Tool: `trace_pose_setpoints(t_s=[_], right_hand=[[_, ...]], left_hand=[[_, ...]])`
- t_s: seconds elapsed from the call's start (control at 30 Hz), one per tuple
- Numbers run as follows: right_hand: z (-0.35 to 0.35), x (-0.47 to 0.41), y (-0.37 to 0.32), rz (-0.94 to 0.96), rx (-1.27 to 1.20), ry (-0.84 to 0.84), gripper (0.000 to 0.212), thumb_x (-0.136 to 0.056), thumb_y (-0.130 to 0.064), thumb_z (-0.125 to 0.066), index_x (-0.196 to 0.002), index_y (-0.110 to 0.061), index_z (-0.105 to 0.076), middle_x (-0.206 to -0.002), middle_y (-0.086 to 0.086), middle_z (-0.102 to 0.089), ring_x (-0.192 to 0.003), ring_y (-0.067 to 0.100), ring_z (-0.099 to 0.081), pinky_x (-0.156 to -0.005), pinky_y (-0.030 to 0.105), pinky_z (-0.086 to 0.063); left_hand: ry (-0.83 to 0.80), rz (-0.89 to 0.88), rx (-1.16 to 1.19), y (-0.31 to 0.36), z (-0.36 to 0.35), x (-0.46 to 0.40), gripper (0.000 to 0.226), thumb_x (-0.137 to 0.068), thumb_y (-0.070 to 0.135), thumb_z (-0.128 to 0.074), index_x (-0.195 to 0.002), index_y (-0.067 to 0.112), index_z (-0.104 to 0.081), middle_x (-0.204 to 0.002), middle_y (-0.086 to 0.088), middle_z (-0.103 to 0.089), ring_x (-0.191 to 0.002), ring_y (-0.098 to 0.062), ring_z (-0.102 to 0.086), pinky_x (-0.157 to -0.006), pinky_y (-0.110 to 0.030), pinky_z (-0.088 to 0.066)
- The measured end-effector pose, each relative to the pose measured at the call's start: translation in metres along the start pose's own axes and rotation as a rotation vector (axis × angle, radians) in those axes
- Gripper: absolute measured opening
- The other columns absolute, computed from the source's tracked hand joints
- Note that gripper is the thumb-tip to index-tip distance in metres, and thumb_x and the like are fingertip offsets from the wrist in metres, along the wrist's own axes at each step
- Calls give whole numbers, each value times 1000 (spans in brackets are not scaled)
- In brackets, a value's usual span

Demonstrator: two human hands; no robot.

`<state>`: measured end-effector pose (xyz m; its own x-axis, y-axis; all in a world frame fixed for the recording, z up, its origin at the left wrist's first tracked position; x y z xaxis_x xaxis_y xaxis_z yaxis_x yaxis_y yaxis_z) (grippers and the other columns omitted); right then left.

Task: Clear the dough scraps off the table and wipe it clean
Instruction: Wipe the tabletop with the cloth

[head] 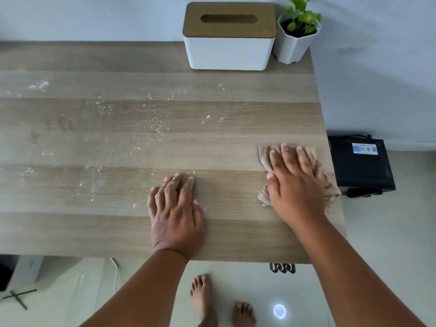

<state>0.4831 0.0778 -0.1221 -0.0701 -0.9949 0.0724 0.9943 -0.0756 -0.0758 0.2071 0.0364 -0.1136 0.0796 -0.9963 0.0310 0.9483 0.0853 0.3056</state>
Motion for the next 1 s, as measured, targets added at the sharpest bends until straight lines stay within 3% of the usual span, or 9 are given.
trace_pose_setpoints(t_s=[0.13, 0.3, 0.5, 0.7, 0.77, 0.9, 1.0], right_hand=[[-2, -14, -44, -6, -60, 8, 59, -103, -48, -22, -159, -31, -31, -171, -4, -17, -160, 29, -9, -125, 63, -15], [-4, 22, -91, 218, -106, 14, 59, -99, -46, -38, -156, -29, -41, -170, -4, -26, -159, 29, -18, -123, 62, -16], [-5, 82, -50, 466, -62, 13, 58, -102, -51, -44, -156, -32, -42, -169, -8, -27, -159, 17, -17, -125, 53, -20], [11, 44, 14, 186, -96, 32, 54, -100, -49, -44, -149, -30, -52, -163, -9, -37, -156, 16, -27, -119, 51, -34], [10, 25, 4, 85, -89, 44, 55, -100, -48, -39, -149, -28, -53, -164, -6, -37, -156, 22, -28, -120, 52, -30], [1, 5, -30, -76, -68, 15, 58, -106, -53, -24, -156, -28, -38, -169, -4, -22, -158, 28, -17, -126, 56, -20], [1, 8, -69, -18, -111, 18, 59, -104, -52, -29, -156, -25, -40, -170, 0, -25, -158, 31, -19, -124, 59, -21]], left_hand=[[-1, -1, 2, 1, 1, 0, 55, -94, 35, -40, -147, 26, -48, -157, -3, -39, -151, -23, -25, -127, -49, -10], [10, 2, -1, 2, 3, 1, 55, -92, 35, -41, -146, 25, -49, -156, -4, -40, -149, -25, -28, -126, -50, -12], [14, 4, -6, 3, 3, 1, 55, -92, 37, -41, -146, 25, -49, -156, -3, -40, -149, -24, -27, -127, -49, -11], [15, 5, 8, 3, 4, 0, 56, -92, 37, -41, -146, 24, -51, -156, -4, -40, -150, -24, -27, -127, -48, -9], [8, 7, 5, 3, 4, 0, 56, -93, 37, -41, -146, 25, -50, -156, -3, -40, -150, -23, -26, -127, -48, -9], [12, 8, 12, 3, 5, 0, 56, -92, 37, -41, -145, 24, -52, -155, -4, -41, -149, -25, -27, -127, -48, -9], [6, 12, 9, 5, 7, 1, 56, -91, 37, -42, -145, 23, -52, -155, -4, -41, -149, -25, -28, -127, -48, -10]])
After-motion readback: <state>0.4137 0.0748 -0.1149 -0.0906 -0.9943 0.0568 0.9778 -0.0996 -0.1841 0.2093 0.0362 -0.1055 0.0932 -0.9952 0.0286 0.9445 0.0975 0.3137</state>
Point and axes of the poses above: each hand's wrist, its own x-axis away from the middle knuckle, its own z-axis out of the back of the hand, y = z × x, the point moved 8 cm from there along -x, towards the middle knuckle
